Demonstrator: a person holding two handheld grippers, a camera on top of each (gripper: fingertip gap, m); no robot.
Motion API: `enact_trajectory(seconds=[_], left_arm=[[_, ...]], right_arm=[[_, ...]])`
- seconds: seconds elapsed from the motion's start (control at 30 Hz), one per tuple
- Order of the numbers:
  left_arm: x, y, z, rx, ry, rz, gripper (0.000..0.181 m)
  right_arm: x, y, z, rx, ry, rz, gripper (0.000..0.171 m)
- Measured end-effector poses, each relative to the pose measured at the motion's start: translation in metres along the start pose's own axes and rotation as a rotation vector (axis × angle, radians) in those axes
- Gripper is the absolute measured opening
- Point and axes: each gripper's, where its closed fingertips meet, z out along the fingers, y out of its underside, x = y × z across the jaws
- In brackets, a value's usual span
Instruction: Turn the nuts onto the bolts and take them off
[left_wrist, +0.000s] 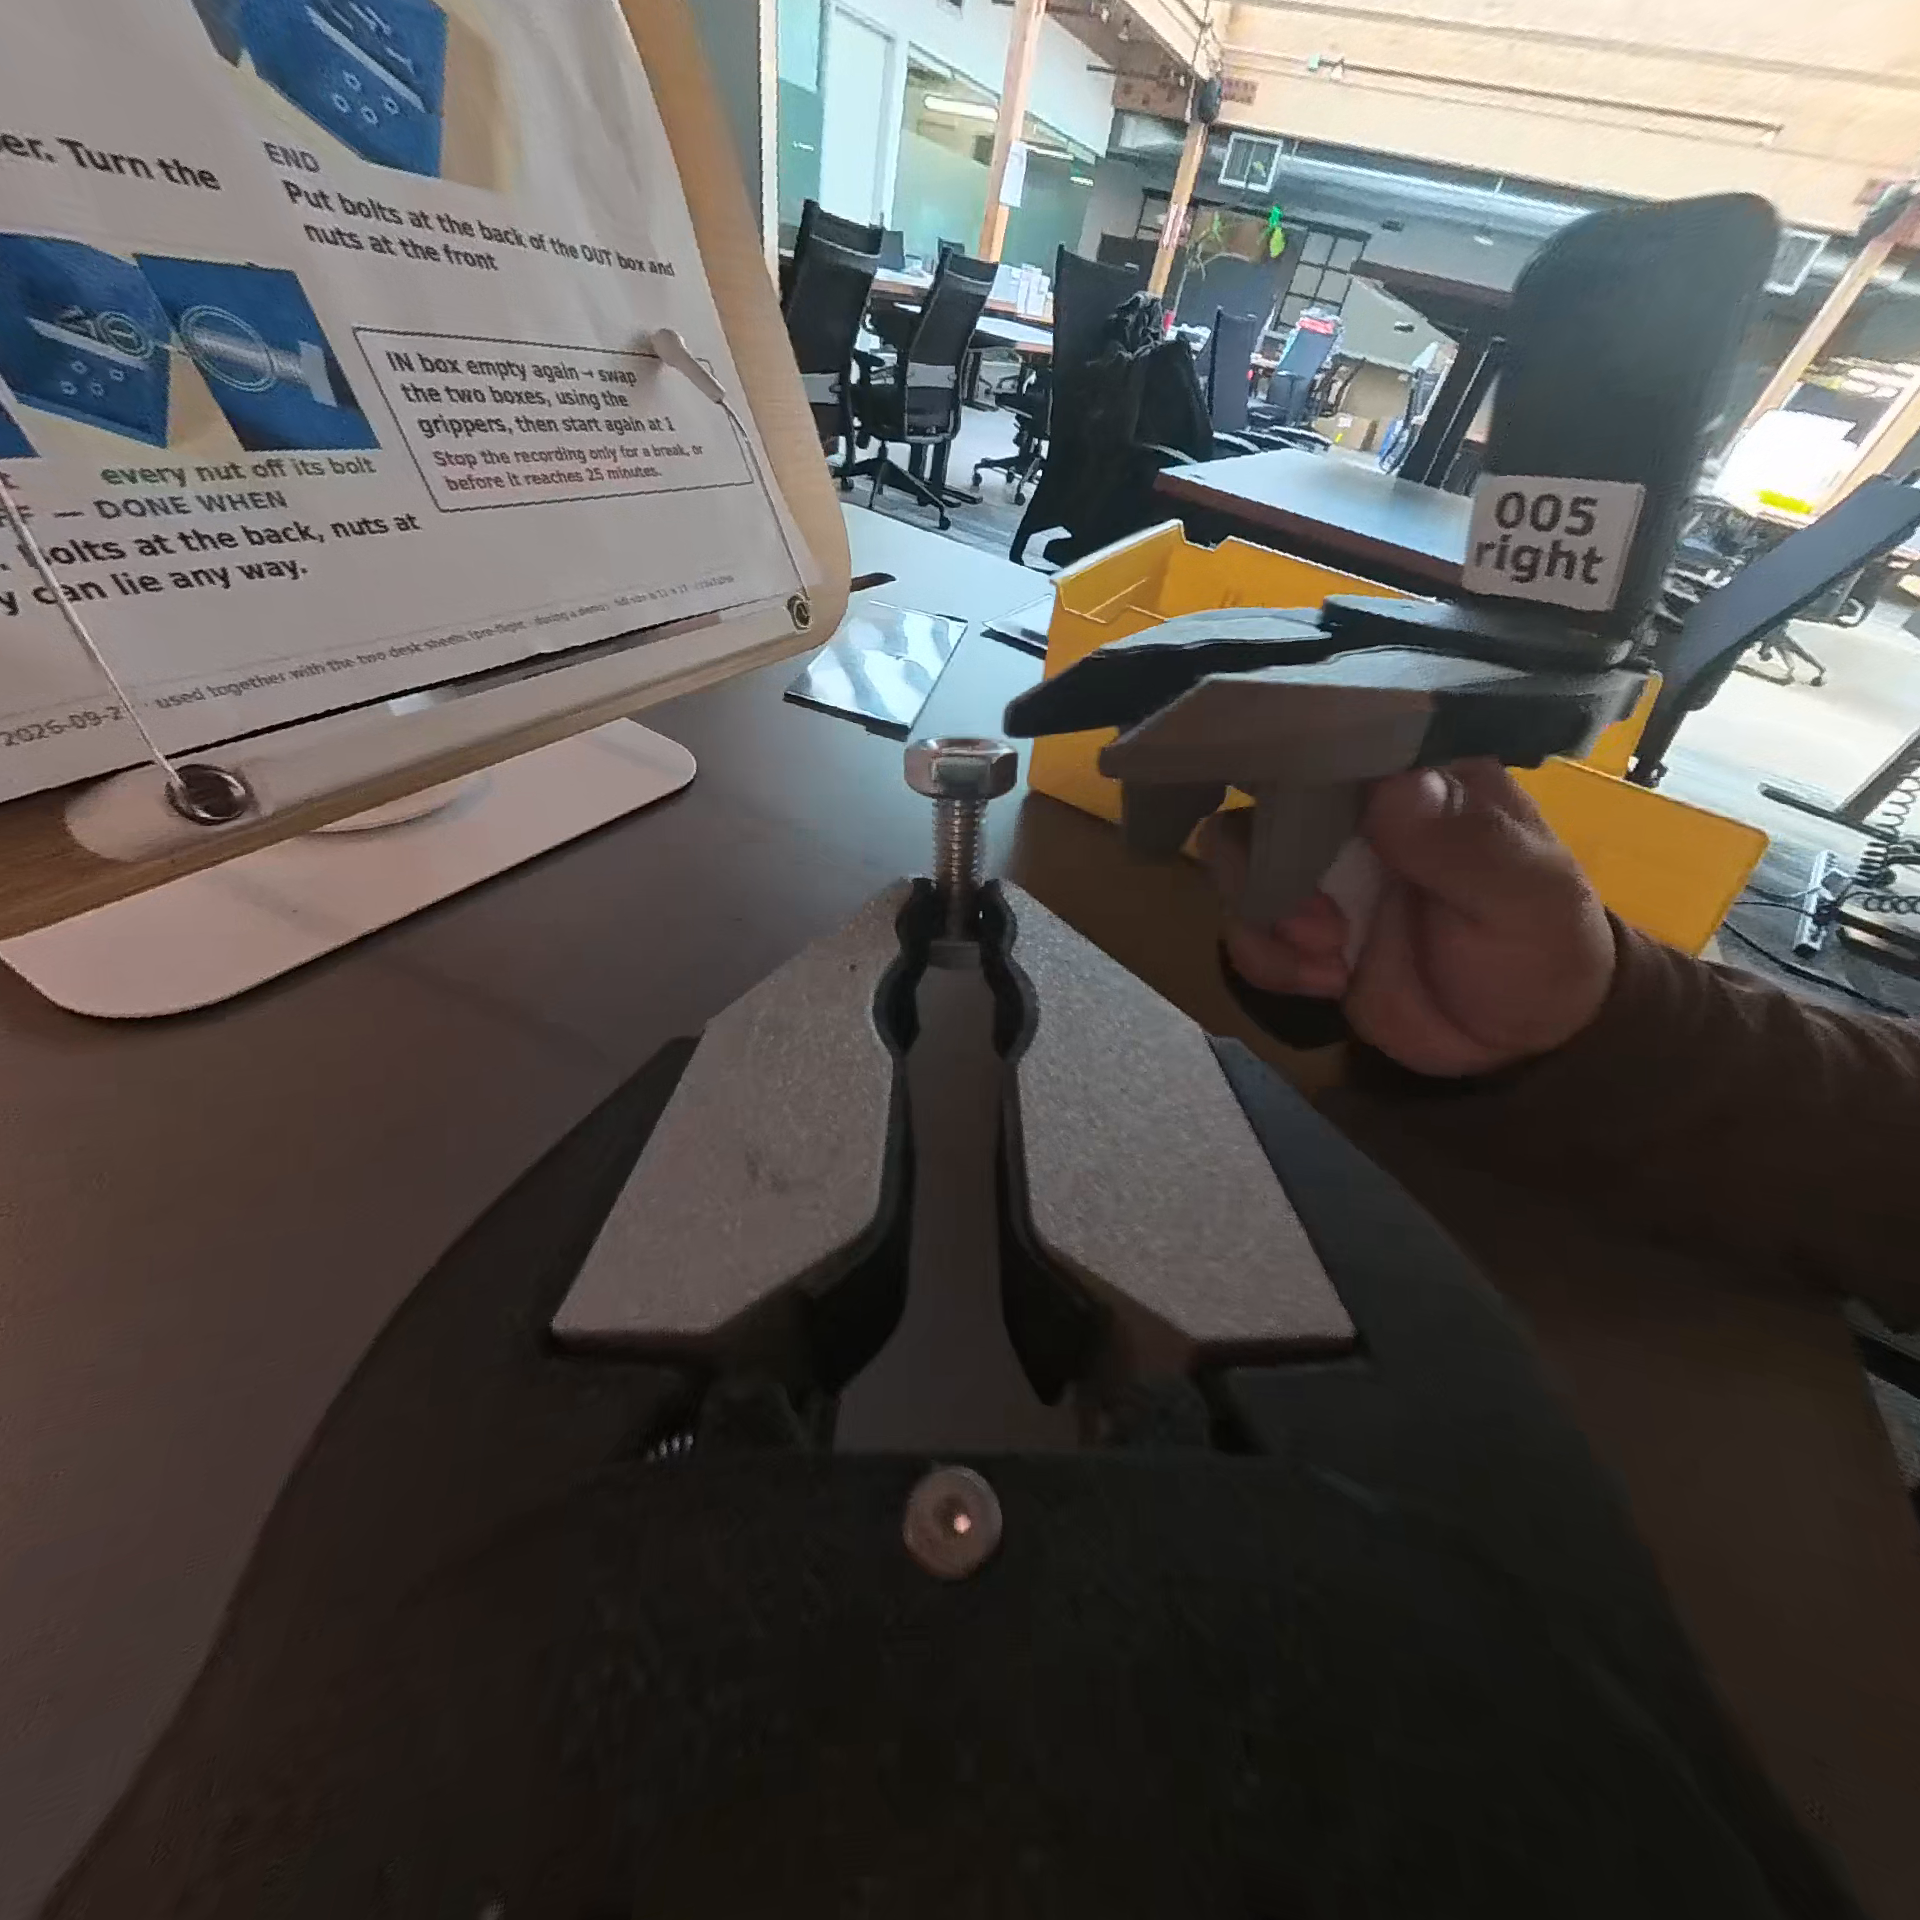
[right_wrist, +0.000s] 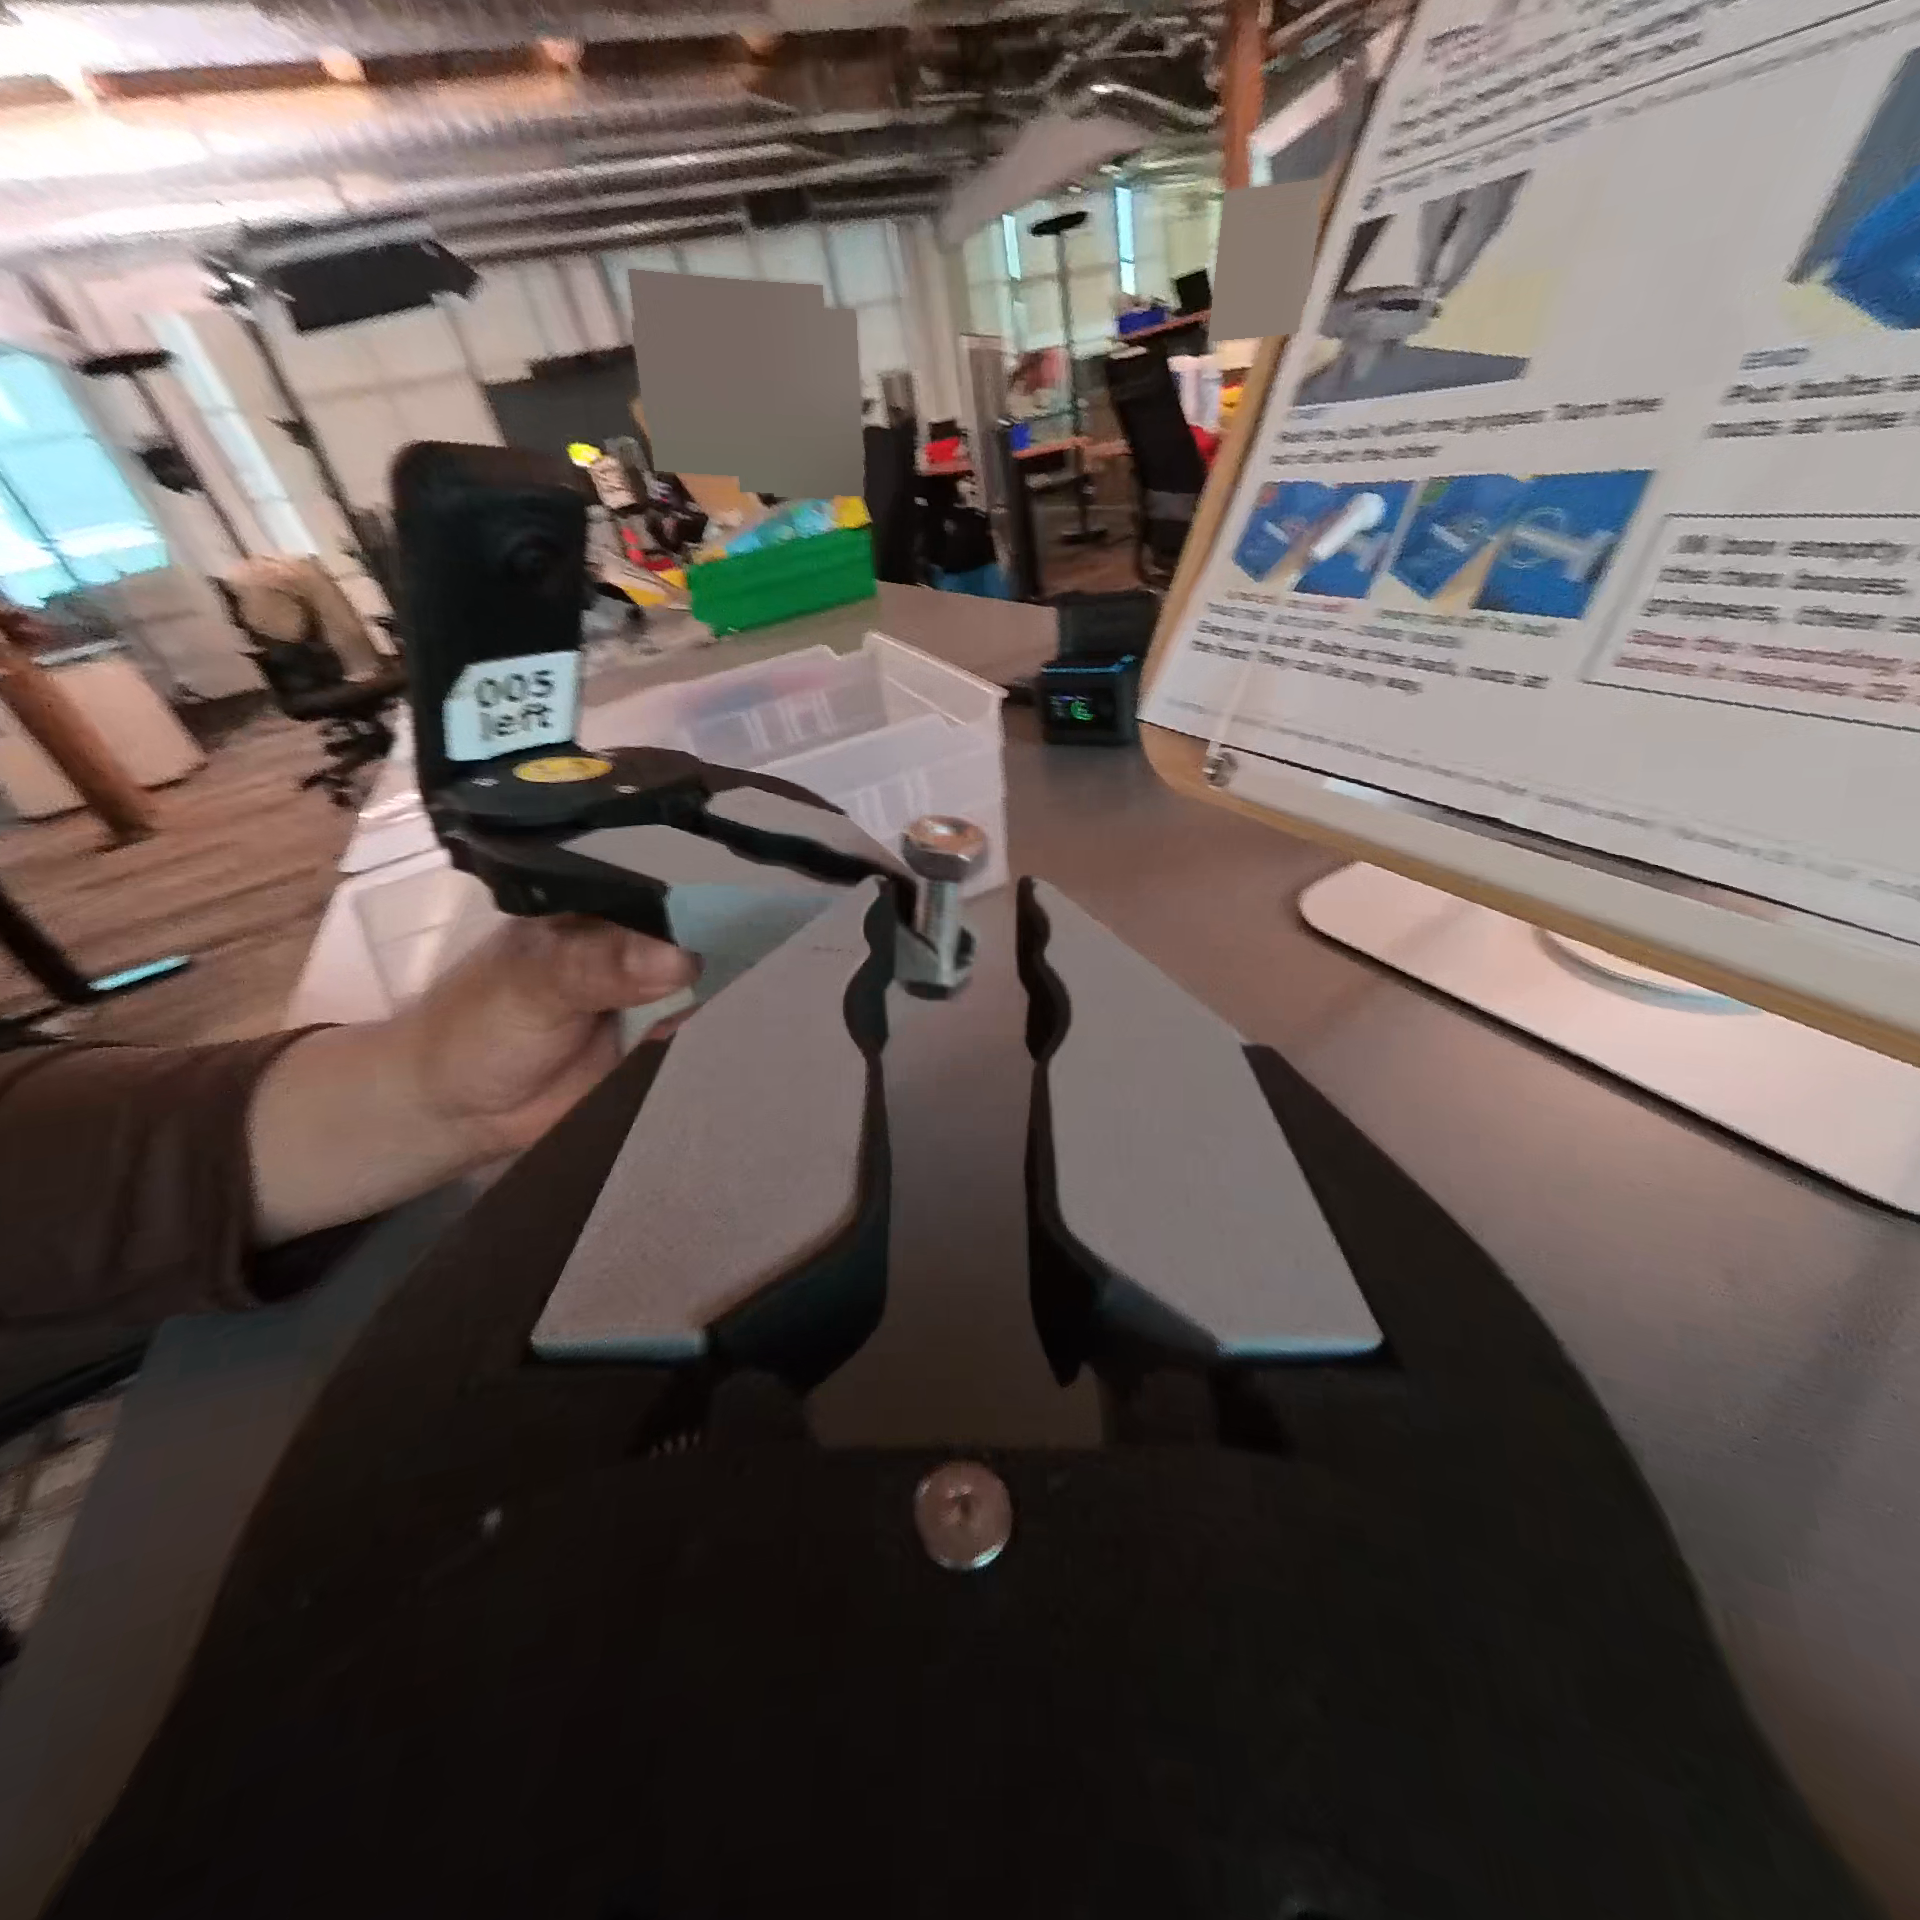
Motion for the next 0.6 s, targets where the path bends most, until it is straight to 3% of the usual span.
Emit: enact_trajectory(seconds=[0.27, 0.6], left_arm=[[0.018, 0.007, 0.007, -0.041, 0.052, 0.053, 0.008], [0.018, 0.008, 0.008, -0.059, 0.017, 0.118, 0.008]], right_arm=[[-0.016, 0.003, 0.008, 0.004, -0.13, 0.081, 0.029], [-0.017, 0.012, 0.015, -0.048, -0.081, 0.008, 0.032]])
